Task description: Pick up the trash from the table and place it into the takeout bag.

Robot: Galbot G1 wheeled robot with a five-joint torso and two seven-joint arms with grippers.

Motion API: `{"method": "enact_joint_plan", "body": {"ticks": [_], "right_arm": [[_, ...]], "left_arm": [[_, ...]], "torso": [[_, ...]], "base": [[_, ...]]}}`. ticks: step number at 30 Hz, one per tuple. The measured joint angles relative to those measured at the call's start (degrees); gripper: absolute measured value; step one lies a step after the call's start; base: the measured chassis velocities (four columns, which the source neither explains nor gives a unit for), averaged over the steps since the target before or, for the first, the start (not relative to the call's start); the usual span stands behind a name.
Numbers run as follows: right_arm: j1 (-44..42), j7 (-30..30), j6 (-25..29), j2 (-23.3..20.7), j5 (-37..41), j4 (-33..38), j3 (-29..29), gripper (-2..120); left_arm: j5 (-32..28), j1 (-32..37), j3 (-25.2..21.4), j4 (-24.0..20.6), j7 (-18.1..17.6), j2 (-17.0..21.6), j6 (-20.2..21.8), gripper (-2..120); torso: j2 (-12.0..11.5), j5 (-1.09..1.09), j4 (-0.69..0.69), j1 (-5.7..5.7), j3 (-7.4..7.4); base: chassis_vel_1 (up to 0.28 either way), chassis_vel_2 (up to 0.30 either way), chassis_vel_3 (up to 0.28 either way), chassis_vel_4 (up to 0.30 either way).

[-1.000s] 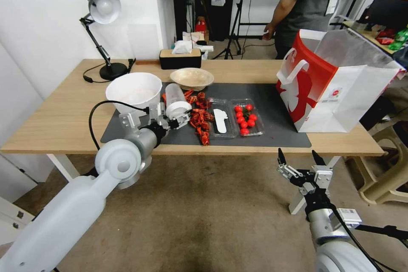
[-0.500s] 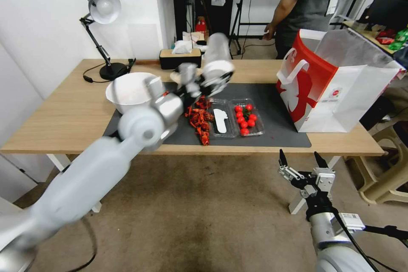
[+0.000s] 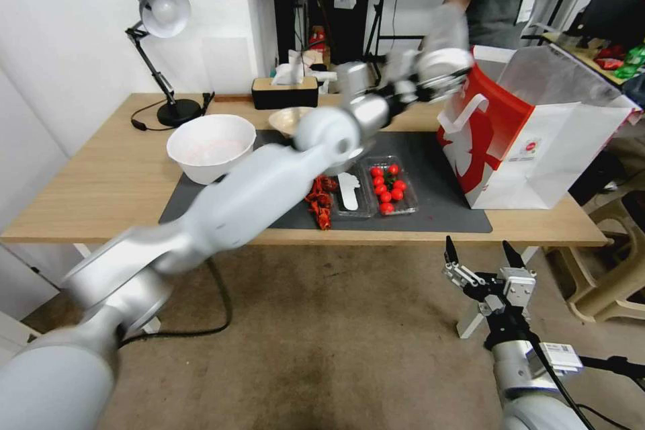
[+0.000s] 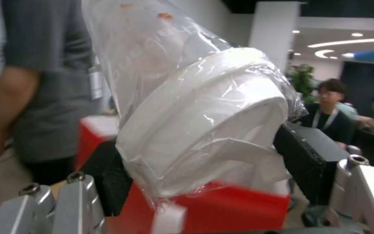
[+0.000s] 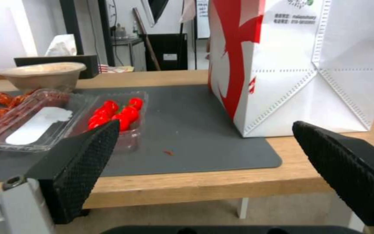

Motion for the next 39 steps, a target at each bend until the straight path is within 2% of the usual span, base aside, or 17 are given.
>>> {"method": "enact_joint_plan", "body": {"ticks": [1, 2, 5, 6, 8, 9, 11, 14, 25, 35, 39], "right_arm": [[0.0, 0.0, 0.1, 0.1, 0.0, 0.0, 0.1, 100], [0.0, 0.0, 0.1, 0.1, 0.0, 0.0, 0.1, 100], [-0.1, 0.0, 0.2, 0.1, 0.0, -0.1, 0.4, 100], [-0.1, 0.0, 0.2, 0.1, 0.0, -0.1, 0.4, 100], [-0.1, 0.0, 0.3, 0.0, 0.1, -0.2, 0.7, 100], [-0.1, 0.0, 0.3, 0.0, 0.1, -0.2, 0.7, 100], [-0.2, -0.1, 0.3, -0.1, 0.2, -0.3, 1.1, 100], [-0.3, -0.1, 0.3, -0.2, 0.3, -0.3, 1.3, 100], [-0.5, -0.2, 0.6, -0.1, 0.4, -0.7, 1.3, 100], [-0.9, -0.3, 0.9, 0.0, 0.4, -0.9, 1.3, 100], [-0.9, -0.3, 1.0, -0.1, 0.4, -0.9, 1.4, 100]], "left_arm": [[0.8, -0.7, 0.6, 1.9, 1.9, -1.1, -0.6, 71], [0.8, -0.7, 0.6, 1.9, 1.9, -1.1, -0.6, 71], [5.9, -2.8, 1.7, 7.8, 8.9, -4.5, -2.3, 71], [5.9, -2.8, 1.7, 7.8, 8.9, -4.5, -2.3, 71], [8.9, -3.9, 2.4, 10.4, 12.3, -6.1, -3.0, 71], [8.9, -3.9, 2.4, 10.4, 12.3, -6.1, -3.0, 71], [10.6, -4.8, 3.0, 13.1, 13.7, -7.7, -3.1, 71], [11.5, -5.9, 3.9, 15.2, 14.0, -8.6, -3.6, 71], [15.5, -8.5, 7.7, 18.3, 14.7, -8.6, -3.0, 71], [17.1, -9.5, 8.5, 18.1, 15.2, -8.5, -1.6, 71], [16.9, -9.6, 8.5, 18.0, 15.5, -8.4, -1.3, 82]], "torso": [[0.0, 0.00, 0.00, 0.00, 0.00], [0.0, 0.00, 0.00, 0.00, 0.00], [0.0, -0.01, 0.02, 0.00, 0.00], [0.0, -0.01, 0.02, 0.00, 0.00], [0.0, -0.01, 0.03, 0.00, 0.00], [0.0, -0.01, 0.03, 0.00, 0.00], [0.0, -0.02, 0.03, 0.00, 0.00], [0.0, -0.01, 0.00, 0.00, -0.01], [0.0, -0.02, 0.03, 0.00, -0.01], [0.0, -0.03, 0.02, 0.00, -0.01], [0.0, -0.02, 0.02, 0.00, -0.01]], "base": [[0.000, 0.000, 0.000, 0.000], [0.000, 0.000, 0.000, 0.000], [0.000, 0.000, 0.000, 0.000], [0.000, 0.000, 0.000, 0.000], [0.000, 0.000, 0.000, 0.000], [0.000, 0.000, 0.000, 0.000], [0.000, 0.000, 0.000, 0.000], [0.000, 0.000, 0.000, 0.000], [0.000, 0.000, 0.000, 0.000], [0.000, 0.000, 0.000, 0.000], [0.000, 0.000, 0.000, 0.000]]}}
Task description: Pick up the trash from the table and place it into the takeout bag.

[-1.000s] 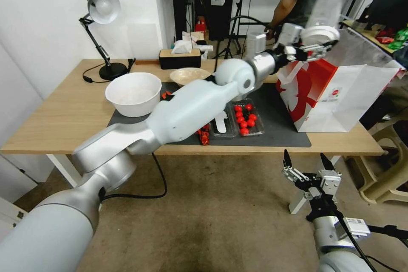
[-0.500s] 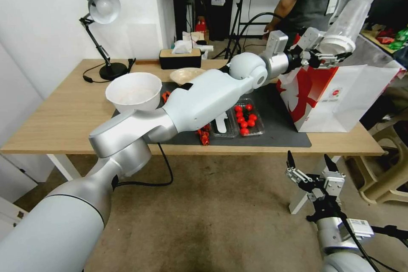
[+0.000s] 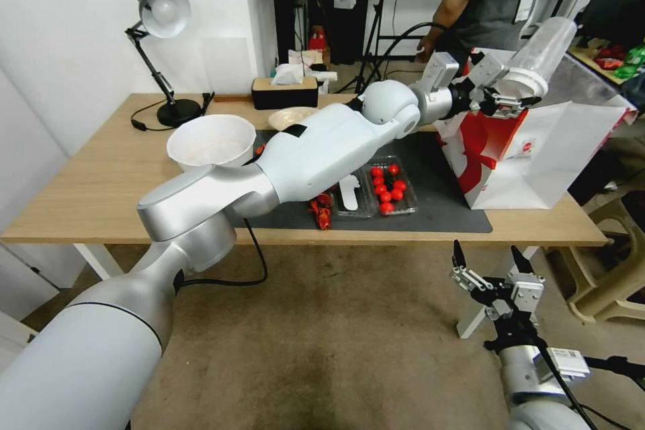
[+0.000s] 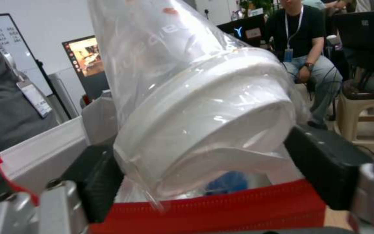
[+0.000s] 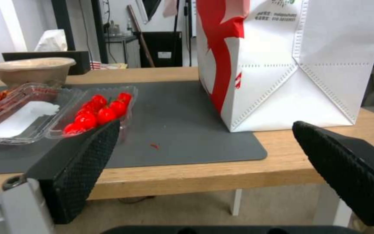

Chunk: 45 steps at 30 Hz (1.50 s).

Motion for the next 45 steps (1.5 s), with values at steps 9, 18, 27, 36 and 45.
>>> {"method": "enact_joint_plan", "body": {"ticks": [9, 18, 27, 36, 45], "right_arm": [[0.0, 0.0, 0.1, -0.1, 0.1, 0.0, 0.0, 100], [0.0, -0.1, 0.2, 0.0, 0.1, 0.0, -0.3, 100], [0.1, -0.1, 0.2, -0.6, 0.1, 0.0, -0.5, 100], [0.5, -0.1, 0.2, -1.1, 0.3, -0.1, -1.6, 100], [0.6, -0.1, 0.2, -1.3, 0.3, -0.1, -2.2, 100]], "left_arm": [[-1.2, -1.1, 0.0, -0.2, -0.1, 0.0, 0.1, 100], [-1.7, -0.2, -3.4, -1.3, -1.0, 1.3, 0.3, 100], [-3.3, 6.9, -6.8, -12.8, -6.8, 11.5, -0.5, 100], [0.4, 18.0, -14.2, -25.8, -8.6, 23.8, -0.8, 100], [7.0, 33.4, -25.1, -36.4, -10.9, 31.3, -0.9, 100]], "torso": [[0.0, 0.00, 0.00, 0.00, 0.00], [0.0, 0.00, -0.01, -0.01, 0.00], [0.0, -0.01, 0.00, -0.01, 0.00], [0.0, -0.04, 0.02, -0.01, 0.00], [0.0, -0.01, 0.00, -0.01, 0.00]], "base": [[0.000, 0.000, 0.000, 0.000], [0.000, 0.000, 0.000, 0.000], [0.000, 0.000, 0.000, 0.000], [0.000, 0.000, 0.000, 0.000], [0.000, 0.000, 0.000, 0.000]]}}
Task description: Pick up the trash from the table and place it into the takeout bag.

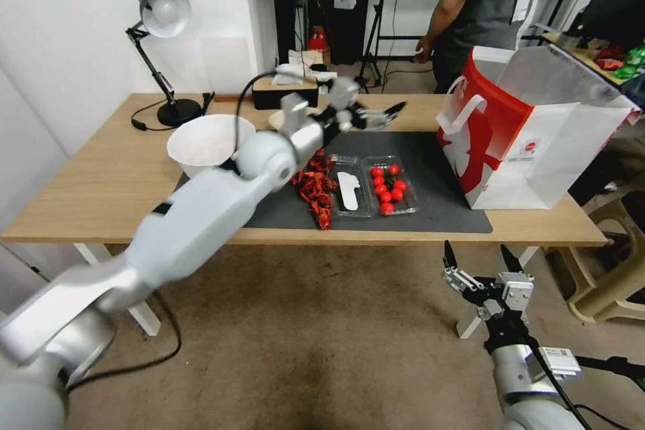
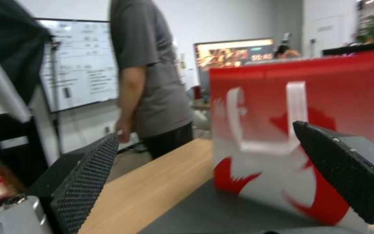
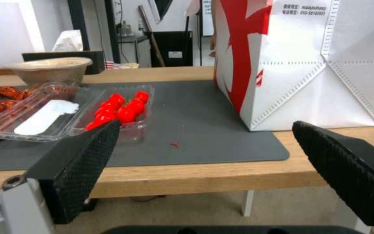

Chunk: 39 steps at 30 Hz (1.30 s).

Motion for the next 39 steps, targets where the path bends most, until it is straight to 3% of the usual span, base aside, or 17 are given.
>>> {"method": "enact_joint_plan", "body": {"ticks": [6, 8, 10, 11, 18, 25, 27, 31, 39], "right_arm": [[-0.2, 0.0, 0.0, -0.3, -0.1, 0.1, -0.2, 100], [-0.3, 0.0, 0.0, -0.3, -0.1, 0.1, -0.3, 100], [-0.3, 0.0, 0.0, -0.5, -0.2, 0.3, -0.5, 100], [-0.3, 0.0, 0.0, -0.5, -0.2, 0.3, -0.5, 100], [-0.6, 0.0, 0.0, -0.7, -0.3, 1.0, -0.8, 100], [-0.9, 0.0, 0.0, -1.1, -0.3, 1.4, -0.9, 100], [-0.9, 0.0, 0.0, -1.4, -0.3, 1.4, -1.2, 100], [-0.5, -0.4, 0.0, -1.7, -0.3, 0.8, -1.6, 100], [-0.4, -1.0, 0.0, -2.4, -0.3, 0.4, -1.8, 100]], "left_arm": [[6.7, 16.0, -11.3, -7.0, 1.0, 3.6, 0.3, 100], [7.5, 17.9, -12.8, -7.9, 1.1, 4.0, 0.2, 100], [9.1, 25.3, -18.2, -11.2, 0.8, 5.4, -1.0, 100], [9.1, 25.3, -18.2, -11.2, 0.8, 5.4, -1.0, 100], [12.6, 42.1, -27.2, -15.3, -2.6, 5.1, -7.5, 100], [16.8, 49.6, -32.9, -17.9, -5.4, 3.2, -10.0, 100], [18.7, 54.0, -35.5, -19.5, -8.1, 1.7, -10.2, 100], [19.7, 58.8, -37.9, -19.6, -10.1, -0.5, -11.3, 100], [21.2, 65.1, -40.6, -20.0, -10.2, -2.5, -13.0, 100]], "torso": [[0.0, 0.01, -0.01, 0.00, 0.00], [0.0, 0.02, 0.00, 0.00, 0.00], [0.0, 0.03, 0.01, 0.00, -0.01], [0.0, 0.03, 0.01, 0.00, -0.01], [0.0, 0.00, 0.01, 0.00, 0.00], [0.0, 0.01, 0.00, 0.01, 0.00], [0.0, 0.01, 0.00, 0.01, 0.00], [0.0, -0.01, 0.00, 0.01, 0.00], [0.0, 0.01, 0.00, 0.00, 0.00]], "base": [[0.000, 0.000, 0.000, 0.000], [0.000, 0.000, 0.000, 0.000], [0.000, 0.000, 0.000, 0.000], [0.000, 0.000, 0.000, 0.000], [0.000, 0.000, 0.000, 0.000], [0.000, 0.000, 0.000, 0.000], [0.000, 0.000, 0.000, 0.000], [0.000, 0.000, 0.000, 0.000], [0.000, 0.000, 0.000, 0.000]]}}
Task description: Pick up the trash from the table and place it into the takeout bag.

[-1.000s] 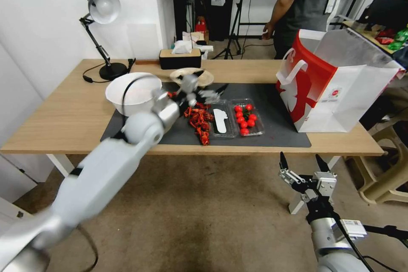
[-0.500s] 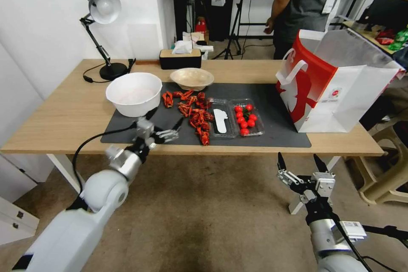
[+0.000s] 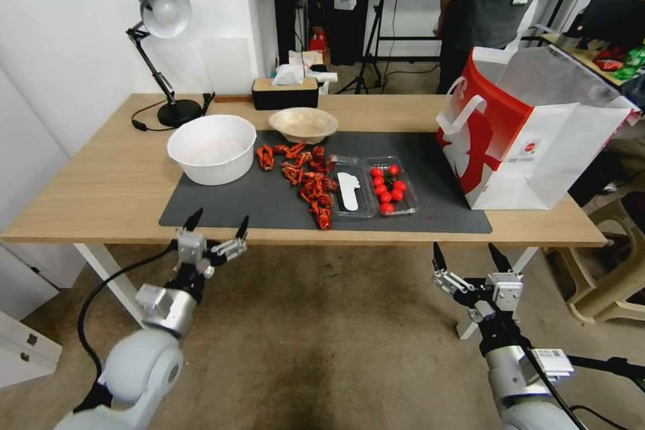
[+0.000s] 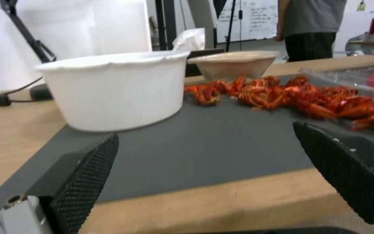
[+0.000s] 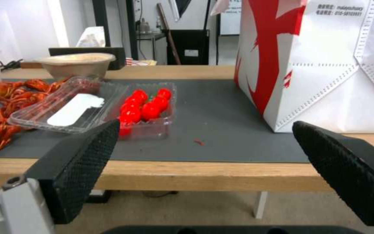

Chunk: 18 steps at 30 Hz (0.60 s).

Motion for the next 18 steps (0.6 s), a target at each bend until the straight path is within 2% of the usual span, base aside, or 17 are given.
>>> {"method": "enact_joint_plan", "body": {"ticks": [18], "right_arm": [[0.0, -0.3, 0.0, -0.3, 0.1, 0.4, 0.0, 100]], "left_arm": [[0.4, 2.1, -1.2, 0.4, 1.3, -0.9, -1.9, 100]], "torso": [[0.0, 0.00, 0.01, 0.00, 0.00]], "base": [[0.000, 0.000, 0.000, 0.000]]}}
